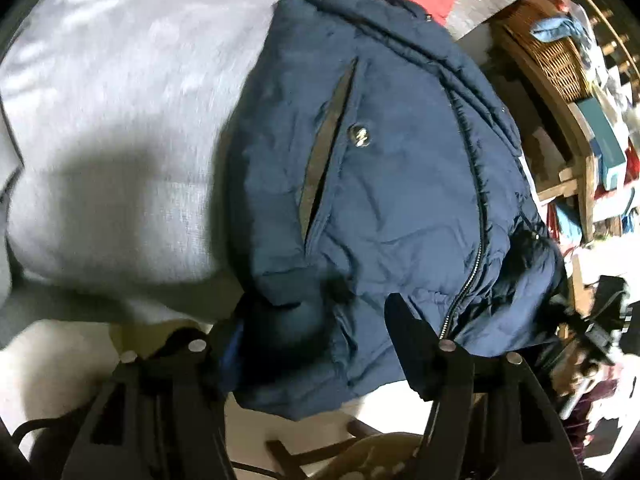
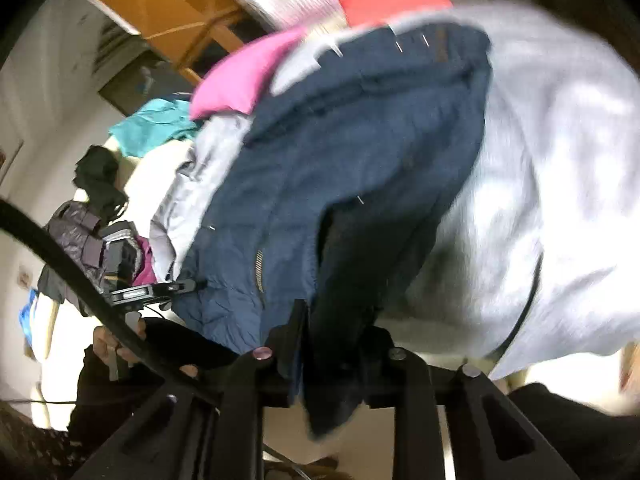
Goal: Fold large clothes
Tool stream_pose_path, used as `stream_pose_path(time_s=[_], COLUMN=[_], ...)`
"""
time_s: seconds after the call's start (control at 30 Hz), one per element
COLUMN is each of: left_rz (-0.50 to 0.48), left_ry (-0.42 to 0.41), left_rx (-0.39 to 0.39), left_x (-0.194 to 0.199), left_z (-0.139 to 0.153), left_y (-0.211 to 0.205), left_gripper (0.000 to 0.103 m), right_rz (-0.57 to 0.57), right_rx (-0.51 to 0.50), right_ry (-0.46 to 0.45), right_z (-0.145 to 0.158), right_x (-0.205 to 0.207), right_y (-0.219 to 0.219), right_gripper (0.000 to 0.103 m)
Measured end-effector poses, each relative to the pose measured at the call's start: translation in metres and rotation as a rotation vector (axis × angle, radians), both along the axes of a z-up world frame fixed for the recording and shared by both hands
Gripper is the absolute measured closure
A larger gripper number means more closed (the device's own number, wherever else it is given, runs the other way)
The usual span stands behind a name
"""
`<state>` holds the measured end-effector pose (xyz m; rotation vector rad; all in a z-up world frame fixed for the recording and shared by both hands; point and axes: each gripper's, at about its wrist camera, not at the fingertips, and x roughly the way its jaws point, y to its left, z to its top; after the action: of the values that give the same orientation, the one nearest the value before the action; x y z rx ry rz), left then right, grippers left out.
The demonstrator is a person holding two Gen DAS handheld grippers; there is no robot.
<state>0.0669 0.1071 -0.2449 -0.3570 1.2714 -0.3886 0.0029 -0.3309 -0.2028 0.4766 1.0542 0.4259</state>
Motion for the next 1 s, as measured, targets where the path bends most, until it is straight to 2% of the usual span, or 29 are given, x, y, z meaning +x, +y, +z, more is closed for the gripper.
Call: stream_pose_path(time_s=[0.03, 0.1, 0.17, 0.2, 0.27, 0.33, 0.43, 0.47, 0.6, 0.77, 1.0], left_rz=[0.001, -0.016, -0.027, -0.034, -0.052, -0.076, -0.089, -0.089, -0.070, 0.025, 0.169], left_ry=[-0.005, -0.027, -0.045, -0.047, -0.068, -0.106, -0.169, -0.189, -0.270, -0.360, -0.448], left_rx=[-0.002, -0.015, 0.005, 0.008, 0.011, -0.017, -0.080, -0.091, -0.143, -0.209, -0.220], left_x=[0.000, -0.001, -0.001, -0.002, -0.002, -0.002, 0.005, 0.009, 0.036, 0.084, 0.166], left_z=[0.001, 0.008, 0.012, 0.014, 0.024, 0.040, 0.070, 0.080, 0.118, 0.148, 0.154], left_y=[-0.002, -0.004, -0.003, -0.003, -0.006, -0.010, -0.010, -0.009, -0.009, -0.010, -0.026], left_gripper=[0.040, 0.067, 0.076, 0.077, 0.082, 0.083, 0.083, 0.084, 0.084, 0.084, 0.084], right_rz=[-0.018, -0.038, -0.067, -0.061, -0.030, 0.017, 0.044, 0.033, -0.058, -0.191, -0.313], right_rx=[0.002, 0.019, 0.002, -0.003, -0.029, -0.088, -0.068, -0.058, -0.013, 0.031, 0.076], right_ry=[0.042, 0.096, 0.104, 0.108, 0.065, -0.016, -0.149, -0.185, -0.321, -0.405, -0.411], right_z=[-0.014, -0.035, -0.042, -0.042, -0.027, -0.001, 0.040, 0.052, 0.090, 0.107, 0.102], right_x=[0.005, 0.012, 0.013, 0.014, 0.013, 0.009, 0.008, 0.011, 0.038, 0.090, 0.183], right_y=[0.000, 0.000, -0.001, -0.003, -0.002, 0.006, 0.007, 0.006, -0.015, -0.036, -0.057], right_gripper=[0.039, 0.036, 0.055, 0.063, 0.073, 0.080, 0.085, 0.088, 0.089, 0.089, 0.089])
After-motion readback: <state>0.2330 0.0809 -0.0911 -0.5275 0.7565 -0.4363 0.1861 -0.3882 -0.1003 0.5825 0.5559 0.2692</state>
